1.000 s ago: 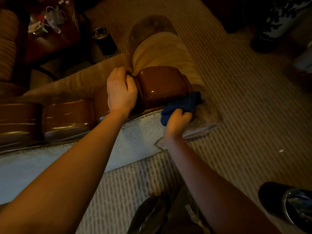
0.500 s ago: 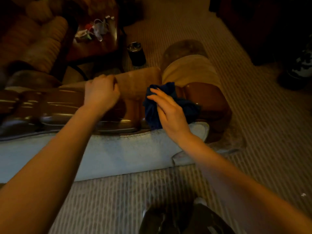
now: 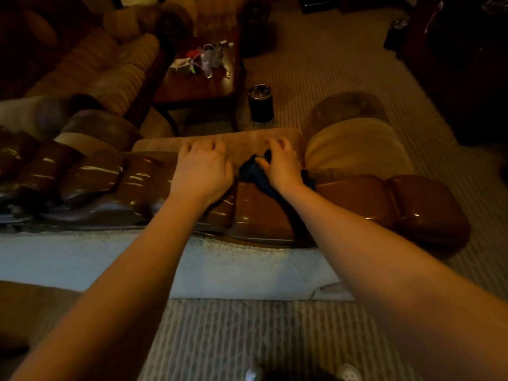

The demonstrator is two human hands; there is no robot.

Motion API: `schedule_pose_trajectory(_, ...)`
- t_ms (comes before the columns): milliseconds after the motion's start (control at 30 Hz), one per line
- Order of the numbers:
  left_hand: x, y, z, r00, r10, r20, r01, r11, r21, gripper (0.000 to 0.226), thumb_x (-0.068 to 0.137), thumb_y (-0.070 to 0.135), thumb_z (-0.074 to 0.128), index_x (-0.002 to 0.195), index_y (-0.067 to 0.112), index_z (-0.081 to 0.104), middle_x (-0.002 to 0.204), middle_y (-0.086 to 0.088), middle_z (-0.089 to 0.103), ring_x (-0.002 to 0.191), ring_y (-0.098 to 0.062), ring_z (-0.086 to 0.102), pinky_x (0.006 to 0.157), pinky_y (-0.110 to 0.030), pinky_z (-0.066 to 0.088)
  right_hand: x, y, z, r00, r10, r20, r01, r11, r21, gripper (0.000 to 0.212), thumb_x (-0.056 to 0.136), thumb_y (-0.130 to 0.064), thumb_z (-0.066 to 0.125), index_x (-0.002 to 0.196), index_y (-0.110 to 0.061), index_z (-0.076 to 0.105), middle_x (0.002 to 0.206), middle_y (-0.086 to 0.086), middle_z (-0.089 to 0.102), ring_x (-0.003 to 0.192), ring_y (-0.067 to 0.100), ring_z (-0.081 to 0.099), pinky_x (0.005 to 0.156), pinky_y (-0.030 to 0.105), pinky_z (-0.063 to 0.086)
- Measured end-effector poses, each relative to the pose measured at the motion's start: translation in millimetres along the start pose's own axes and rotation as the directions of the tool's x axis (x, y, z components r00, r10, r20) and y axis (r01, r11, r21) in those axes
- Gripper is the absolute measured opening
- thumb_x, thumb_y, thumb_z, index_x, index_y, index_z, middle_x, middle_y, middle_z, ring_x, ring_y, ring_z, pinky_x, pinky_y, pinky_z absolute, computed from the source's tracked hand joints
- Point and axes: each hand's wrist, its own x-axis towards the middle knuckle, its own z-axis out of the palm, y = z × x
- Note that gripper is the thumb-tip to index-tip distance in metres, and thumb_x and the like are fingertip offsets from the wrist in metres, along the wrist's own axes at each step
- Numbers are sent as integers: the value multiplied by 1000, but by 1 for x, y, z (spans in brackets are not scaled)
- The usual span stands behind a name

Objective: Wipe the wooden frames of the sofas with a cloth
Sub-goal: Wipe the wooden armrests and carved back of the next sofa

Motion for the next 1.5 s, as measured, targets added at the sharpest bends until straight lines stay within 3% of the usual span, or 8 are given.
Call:
schedule_pose_trajectory(167,1,-1,2,999,-36,18,37,995,-95,35,95,26,35,116,8,56,120,-15,56,111,-33,49,96,-43,32,0,-5,3,917,239,320,-181,963,-199,53,97,-52,32,101,-7,60,113,16,59,107,35,54,83,41,40)
schedule_pose_trajectory(300,1,0,-2,999,-52,4,51,977,-207,29,94,23,36,105,7,58,111,-14,58,104,-32,51,89,-41,35,-30,-3,-4,953,27,302,-15,999,-42,39,99,-30,34,69,-10,48,76,13,55,77,32,51,66,40,35)
schedule_pose_trajectory(467,3,-1,-2,997,-73,3,71,959,-273,25,93,20,38,99,7,59,104,-12,59,96,-29,53,82,-38,37,-24,-39,2,924,-63,378,27,994,102,36,100,-23,32,75,-12,55,102,20,61,99,35,55,74,39,36)
schedule_pose_trajectory(667,-1,-3,-2,999,-52,-8,49,969,-241,27,95,22,37,103,8,58,104,-12,60,94,-28,54,79,-35,35,1,-15,-11,783,154,603,-75,985,-154,44,105,-27,23,135,-5,46,141,18,43,125,33,43,97,33,31)
schedule_pose_trajectory(833,0,-2,-2,999,-29,36,37,970,-241,28,96,26,34,101,12,59,101,-7,60,95,-26,55,90,-40,36,8,20,-35,723,319,613,-39,904,-425,43,104,-24,25,92,-2,59,112,20,54,85,28,52,85,36,35)
schedule_pose_trajectory(1133,6,-5,-4,998,-67,13,67,920,-385,28,96,24,35,104,14,60,100,-6,62,90,-22,56,75,-32,31,-11,-56,12,890,-24,455,-112,956,270,45,99,-42,32,110,-11,64,112,9,63,103,26,57,94,43,43)
schedule_pose_trajectory(1333,1,-7,-1,997,-79,-7,68,896,-439,20,96,23,36,87,21,54,73,6,50,71,-15,49,68,-30,31,-11,-5,-15,834,120,539,44,959,-282,40,104,-24,21,132,-7,44,126,21,51,110,36,50,86,37,37)
schedule_pose_trajectory(1500,0,-8,-3,997,-79,18,79,881,-466,21,97,25,35,84,23,52,69,9,50,64,-9,47,67,-30,32,11,25,-31,745,313,589,68,843,-534,48,102,-37,20,136,-12,44,141,15,42,123,36,43,107,47,29)
